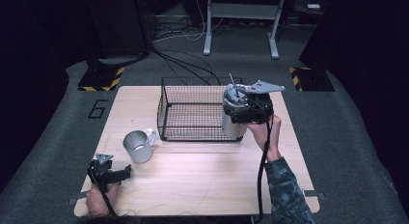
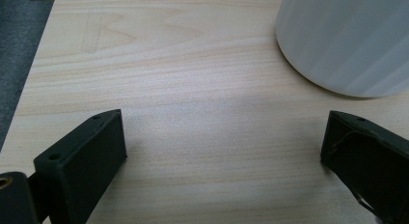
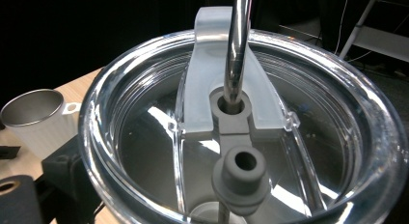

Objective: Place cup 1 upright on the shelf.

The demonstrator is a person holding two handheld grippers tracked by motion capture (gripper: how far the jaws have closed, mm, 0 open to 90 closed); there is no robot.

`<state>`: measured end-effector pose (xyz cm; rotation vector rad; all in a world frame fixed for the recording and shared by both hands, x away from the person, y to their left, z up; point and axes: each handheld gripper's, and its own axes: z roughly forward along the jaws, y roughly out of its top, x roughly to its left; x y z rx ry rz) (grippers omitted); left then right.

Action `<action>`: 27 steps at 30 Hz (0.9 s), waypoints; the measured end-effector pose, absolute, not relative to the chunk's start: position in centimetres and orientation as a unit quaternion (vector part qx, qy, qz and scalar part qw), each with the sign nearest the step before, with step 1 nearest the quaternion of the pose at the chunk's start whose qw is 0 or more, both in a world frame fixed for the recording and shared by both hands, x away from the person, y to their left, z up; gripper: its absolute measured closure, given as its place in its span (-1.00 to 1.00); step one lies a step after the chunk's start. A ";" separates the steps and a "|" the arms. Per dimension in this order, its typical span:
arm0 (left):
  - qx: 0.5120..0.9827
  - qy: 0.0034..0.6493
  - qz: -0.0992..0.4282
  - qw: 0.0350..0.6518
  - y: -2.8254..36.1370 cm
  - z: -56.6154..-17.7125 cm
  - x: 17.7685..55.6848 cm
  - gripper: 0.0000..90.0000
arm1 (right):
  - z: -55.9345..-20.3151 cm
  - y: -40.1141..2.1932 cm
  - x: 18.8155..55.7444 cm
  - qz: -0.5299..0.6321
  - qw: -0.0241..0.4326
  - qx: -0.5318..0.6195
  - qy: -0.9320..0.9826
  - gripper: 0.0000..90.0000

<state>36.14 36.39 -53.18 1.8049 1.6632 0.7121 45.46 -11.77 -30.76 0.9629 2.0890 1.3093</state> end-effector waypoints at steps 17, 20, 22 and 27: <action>0.676 0.623 0.267 0.289 36.4 -53.2 36.1 -0.96 | -30.5 -10.5 47.3 0.469 0.246 0.352 0.772 -0.93; 0.677 0.623 0.266 0.288 36.4 -53.2 36.1 -0.96 | -30.6 -10.3 47.8 0.467 0.247 0.351 0.773 -0.93; 0.677 0.623 0.266 0.288 36.4 -53.2 36.1 -0.96 | -30.6 -10.3 47.9 0.466 0.249 0.351 0.773 -0.93; 0.677 0.623 0.266 0.288 36.4 -53.2 36.1 -0.96 | -30.6 -10.3 48.4 0.469 0.247 0.354 0.771 -0.93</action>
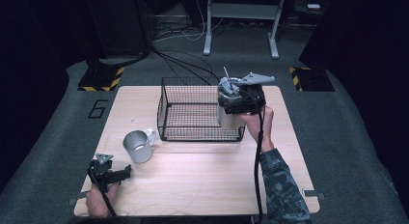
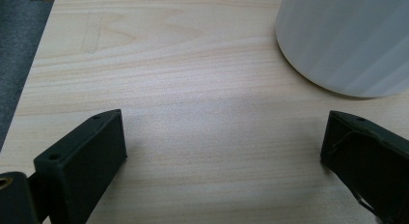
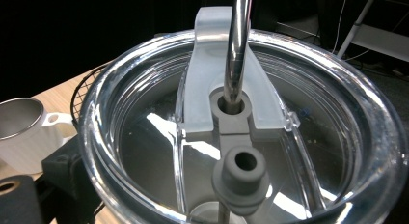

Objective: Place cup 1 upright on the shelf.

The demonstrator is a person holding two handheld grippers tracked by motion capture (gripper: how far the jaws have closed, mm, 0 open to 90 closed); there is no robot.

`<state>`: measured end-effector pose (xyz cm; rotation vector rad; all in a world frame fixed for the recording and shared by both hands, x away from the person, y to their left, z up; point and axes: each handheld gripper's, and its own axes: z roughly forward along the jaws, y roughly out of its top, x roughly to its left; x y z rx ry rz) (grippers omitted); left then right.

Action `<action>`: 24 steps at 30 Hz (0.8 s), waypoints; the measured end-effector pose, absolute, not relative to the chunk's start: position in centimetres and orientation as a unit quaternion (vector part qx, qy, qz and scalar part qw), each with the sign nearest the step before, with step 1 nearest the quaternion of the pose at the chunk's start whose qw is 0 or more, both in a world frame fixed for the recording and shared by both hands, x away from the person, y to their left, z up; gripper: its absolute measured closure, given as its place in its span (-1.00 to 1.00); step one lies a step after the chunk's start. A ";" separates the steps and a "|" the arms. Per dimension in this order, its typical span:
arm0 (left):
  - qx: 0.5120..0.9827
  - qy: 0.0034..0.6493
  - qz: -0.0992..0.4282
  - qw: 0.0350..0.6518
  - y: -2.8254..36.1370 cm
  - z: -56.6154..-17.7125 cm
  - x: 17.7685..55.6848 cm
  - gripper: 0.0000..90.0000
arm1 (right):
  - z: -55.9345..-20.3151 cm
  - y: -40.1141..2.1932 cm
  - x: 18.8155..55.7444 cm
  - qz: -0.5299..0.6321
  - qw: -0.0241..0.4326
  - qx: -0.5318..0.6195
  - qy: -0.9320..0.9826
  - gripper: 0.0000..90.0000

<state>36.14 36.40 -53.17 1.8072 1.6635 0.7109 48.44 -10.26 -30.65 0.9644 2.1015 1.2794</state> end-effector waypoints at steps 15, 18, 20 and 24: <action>0.676 0.623 0.266 0.288 36.4 -53.2 36.1 -0.96 | -30.7 -9.6 49.9 0.462 0.250 0.356 0.773 -0.93; 0.676 0.623 0.267 0.289 36.4 -53.2 36.1 -0.96 | -30.8 -9.4 50.3 0.460 0.253 0.355 0.774 -0.93; 0.677 0.623 0.266 0.288 36.4 -53.2 36.1 -0.96 | -30.8 -9.3 50.5 0.458 0.253 0.356 0.774 -0.93; 0.677 0.623 0.266 0.288 36.4 -53.2 36.1 -0.96 | -31.0 -9.0 50.9 0.455 0.248 0.365 0.774 -0.93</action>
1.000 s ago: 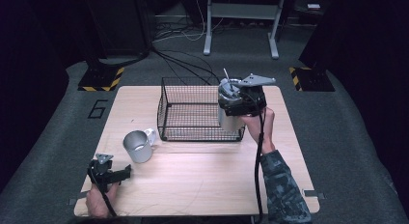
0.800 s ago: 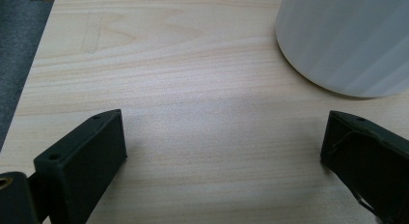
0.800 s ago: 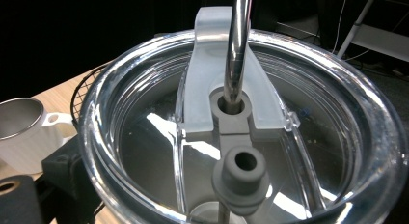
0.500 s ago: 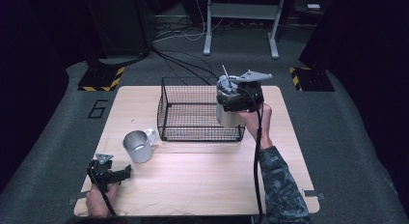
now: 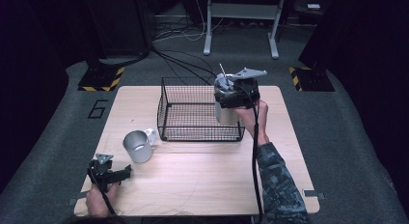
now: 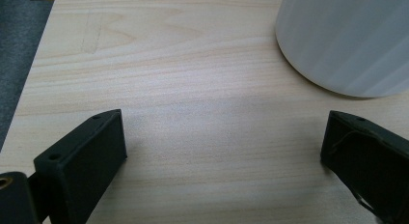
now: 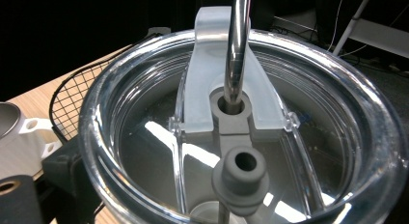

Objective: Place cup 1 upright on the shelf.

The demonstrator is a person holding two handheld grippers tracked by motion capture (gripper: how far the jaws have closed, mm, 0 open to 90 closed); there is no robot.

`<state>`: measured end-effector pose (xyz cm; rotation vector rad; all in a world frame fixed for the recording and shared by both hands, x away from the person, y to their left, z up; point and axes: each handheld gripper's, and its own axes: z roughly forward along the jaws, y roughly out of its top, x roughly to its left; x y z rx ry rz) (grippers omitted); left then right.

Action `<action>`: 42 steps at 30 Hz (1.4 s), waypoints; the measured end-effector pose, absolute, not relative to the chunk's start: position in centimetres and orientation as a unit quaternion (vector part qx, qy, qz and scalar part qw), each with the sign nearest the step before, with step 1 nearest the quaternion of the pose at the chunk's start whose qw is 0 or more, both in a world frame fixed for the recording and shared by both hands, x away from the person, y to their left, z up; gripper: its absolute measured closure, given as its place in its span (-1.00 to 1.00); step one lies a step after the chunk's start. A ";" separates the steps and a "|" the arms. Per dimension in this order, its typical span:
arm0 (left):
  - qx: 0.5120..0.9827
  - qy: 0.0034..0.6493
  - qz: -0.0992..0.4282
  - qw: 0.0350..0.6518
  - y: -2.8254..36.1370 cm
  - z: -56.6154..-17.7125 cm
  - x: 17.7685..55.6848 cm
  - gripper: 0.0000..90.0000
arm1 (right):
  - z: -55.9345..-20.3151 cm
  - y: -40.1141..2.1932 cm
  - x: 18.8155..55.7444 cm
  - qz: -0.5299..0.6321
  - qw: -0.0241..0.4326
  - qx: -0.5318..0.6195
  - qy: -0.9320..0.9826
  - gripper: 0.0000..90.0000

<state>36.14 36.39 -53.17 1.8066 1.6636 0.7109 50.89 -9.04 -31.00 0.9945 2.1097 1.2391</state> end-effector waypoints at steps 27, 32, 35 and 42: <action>0.678 0.621 0.267 0.288 36.4 -53.2 36.1 -0.96 | -32.1 -7.5 53.8 0.428 0.245 0.372 0.786 -0.93; 0.678 0.621 0.267 0.288 36.4 -53.2 36.1 -0.96 | -32.7 -7.4 54.5 0.424 0.242 0.376 0.787 -0.93; 0.678 0.622 0.266 0.288 36.4 -53.2 36.1 -0.96 | -33.0 -7.4 55.1 0.418 0.239 0.379 0.790 -0.93; 0.676 0.622 0.268 0.289 36.4 -53.2 36.1 -0.96 | -33.8 -7.3 55.9 0.411 0.232 0.392 0.790 -0.93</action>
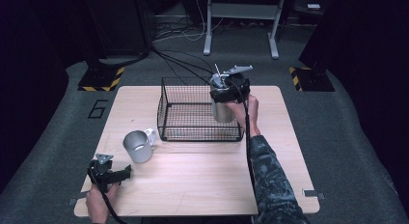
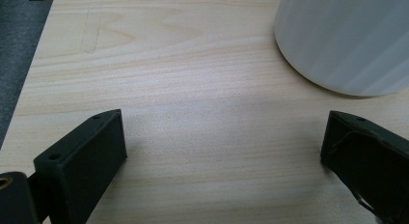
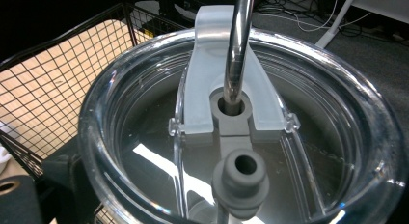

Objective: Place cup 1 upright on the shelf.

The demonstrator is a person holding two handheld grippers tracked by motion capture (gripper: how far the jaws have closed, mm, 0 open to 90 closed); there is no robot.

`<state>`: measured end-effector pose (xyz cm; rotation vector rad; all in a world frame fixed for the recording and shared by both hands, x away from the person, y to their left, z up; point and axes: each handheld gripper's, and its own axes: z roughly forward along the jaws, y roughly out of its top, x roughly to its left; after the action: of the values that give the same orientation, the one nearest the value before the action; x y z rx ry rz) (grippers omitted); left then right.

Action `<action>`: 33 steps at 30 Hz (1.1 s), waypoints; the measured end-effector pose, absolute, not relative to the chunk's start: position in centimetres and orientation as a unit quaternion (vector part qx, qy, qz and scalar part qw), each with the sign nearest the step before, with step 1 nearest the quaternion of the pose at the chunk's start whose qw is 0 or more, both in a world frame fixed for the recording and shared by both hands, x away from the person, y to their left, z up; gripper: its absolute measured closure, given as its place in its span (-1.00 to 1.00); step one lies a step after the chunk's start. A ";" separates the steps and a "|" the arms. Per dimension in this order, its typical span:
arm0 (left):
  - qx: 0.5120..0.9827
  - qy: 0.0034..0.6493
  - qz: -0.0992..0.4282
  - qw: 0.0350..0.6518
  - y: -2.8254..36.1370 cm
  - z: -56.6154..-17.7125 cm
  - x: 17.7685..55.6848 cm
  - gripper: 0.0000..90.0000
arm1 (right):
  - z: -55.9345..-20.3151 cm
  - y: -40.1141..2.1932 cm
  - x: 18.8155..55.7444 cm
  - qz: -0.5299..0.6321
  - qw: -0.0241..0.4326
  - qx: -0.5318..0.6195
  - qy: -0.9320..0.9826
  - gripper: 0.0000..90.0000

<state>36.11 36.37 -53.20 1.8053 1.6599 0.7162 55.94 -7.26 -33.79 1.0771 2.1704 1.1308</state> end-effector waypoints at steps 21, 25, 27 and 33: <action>0.678 0.621 0.267 0.290 36.4 -53.2 36.1 -0.96 | -35.9 -6.3 57.4 0.375 0.229 0.407 0.801 -0.93; 0.678 0.621 0.267 0.290 36.4 -53.2 36.1 -0.96 | -36.1 -6.2 57.5 0.371 0.226 0.408 0.803 -0.93; 0.678 0.621 0.267 0.290 36.4 -53.2 36.1 -0.96 | -36.2 -6.1 57.5 0.371 0.224 0.409 0.803 -0.93; 0.682 0.618 0.265 0.287 36.5 -53.1 36.1 -0.96 | -36.7 -6.0 57.7 0.362 0.215 0.413 0.807 -0.93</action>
<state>36.06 36.45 -53.15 1.8228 1.6517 0.7091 57.73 -5.99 -36.66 1.1456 2.2383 1.0040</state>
